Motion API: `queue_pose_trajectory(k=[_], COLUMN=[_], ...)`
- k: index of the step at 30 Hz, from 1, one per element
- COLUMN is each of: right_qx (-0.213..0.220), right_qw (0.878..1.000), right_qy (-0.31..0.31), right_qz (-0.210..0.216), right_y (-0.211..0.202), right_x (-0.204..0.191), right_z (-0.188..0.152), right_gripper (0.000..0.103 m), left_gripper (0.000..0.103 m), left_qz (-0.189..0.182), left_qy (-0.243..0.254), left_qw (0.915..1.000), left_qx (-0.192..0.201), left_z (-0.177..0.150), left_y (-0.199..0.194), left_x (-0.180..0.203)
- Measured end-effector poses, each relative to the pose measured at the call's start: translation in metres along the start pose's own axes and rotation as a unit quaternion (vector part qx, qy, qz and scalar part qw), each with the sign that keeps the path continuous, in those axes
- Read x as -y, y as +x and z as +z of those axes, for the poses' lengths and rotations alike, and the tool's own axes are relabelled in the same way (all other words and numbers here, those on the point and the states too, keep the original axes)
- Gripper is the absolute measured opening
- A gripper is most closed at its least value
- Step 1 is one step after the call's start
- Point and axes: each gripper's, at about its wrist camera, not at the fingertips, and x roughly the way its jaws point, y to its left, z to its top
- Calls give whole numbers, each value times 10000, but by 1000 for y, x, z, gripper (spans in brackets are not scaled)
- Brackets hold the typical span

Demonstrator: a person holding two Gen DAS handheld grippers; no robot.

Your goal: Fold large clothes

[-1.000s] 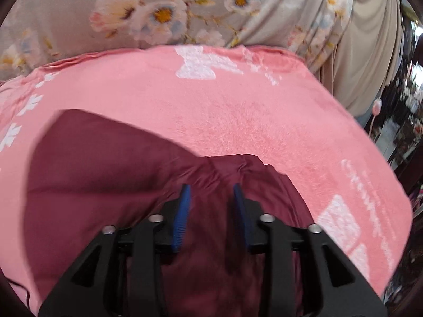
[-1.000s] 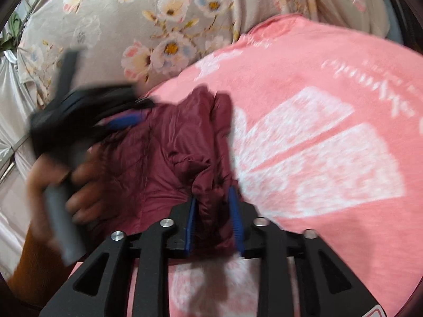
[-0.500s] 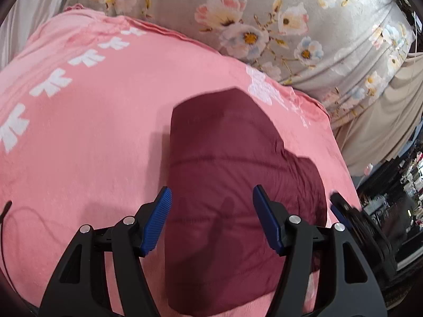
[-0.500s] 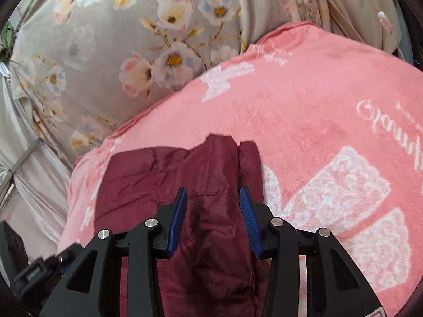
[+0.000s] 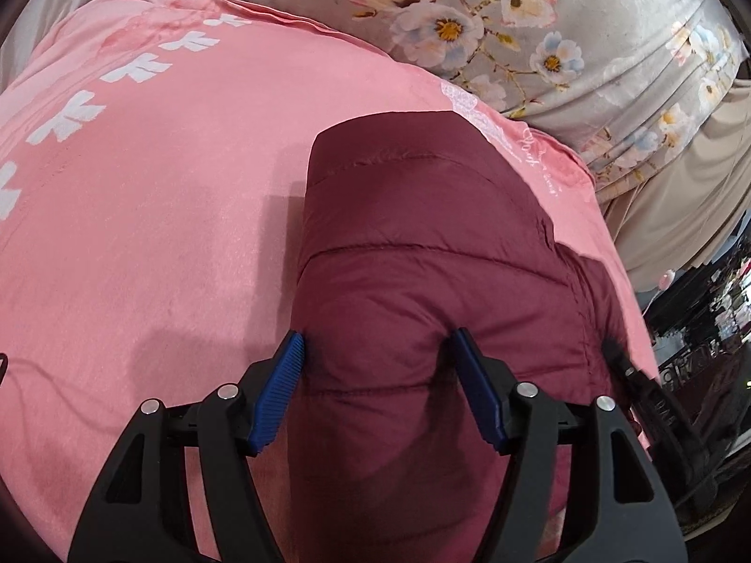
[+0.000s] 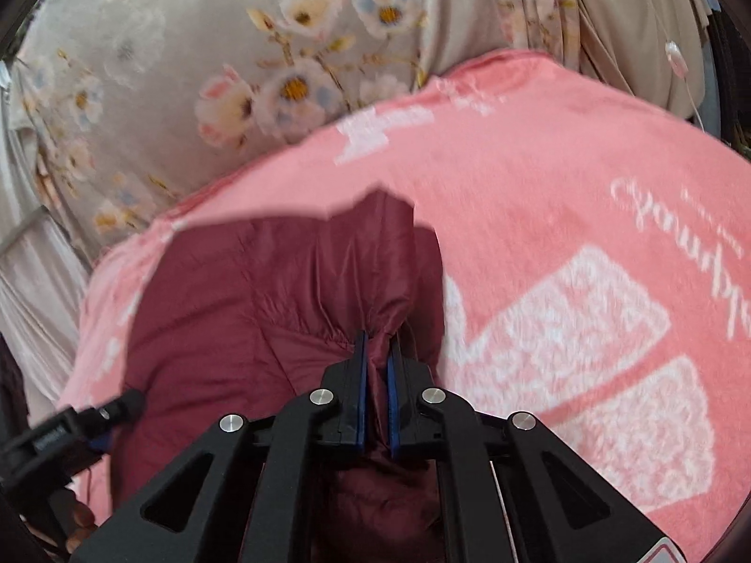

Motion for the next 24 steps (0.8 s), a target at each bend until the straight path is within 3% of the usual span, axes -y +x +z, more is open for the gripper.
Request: queue_pose_trajectory(k=[4, 8, 11, 15, 20, 24], right_qx=[-8, -87, 223, 577, 59, -196], right_qw=[9979, 9972, 9971, 9957, 9955, 9939], right_qy=[-460, -514, -423, -631, -935, -1065], right_qz=[-459, -535, -595, -351, -115, -222], right_y=[12, 16, -15, -66, -69, -49], right_x=[-12, -11, -14, -27, -47, -51], right_z=[-13, -10, -8, -21, -51, -69], right_gripper=[7, 10, 16, 15, 14, 14], left_gripper=[65, 66, 64, 62, 62, 62], left_qz=[114, 136, 181, 178, 66, 385], left_qy=[191, 212, 244, 135, 200, 499], left_qw=[9997, 9996, 9994, 9997, 9995, 9979], left_qx=[-61, -143, -184, -67, 217, 171], left_z=[-3, -3, 1, 9, 4, -8], left_y=[13, 22, 16, -3, -26, -13], left_x=[3, 0, 2, 5, 22, 38])
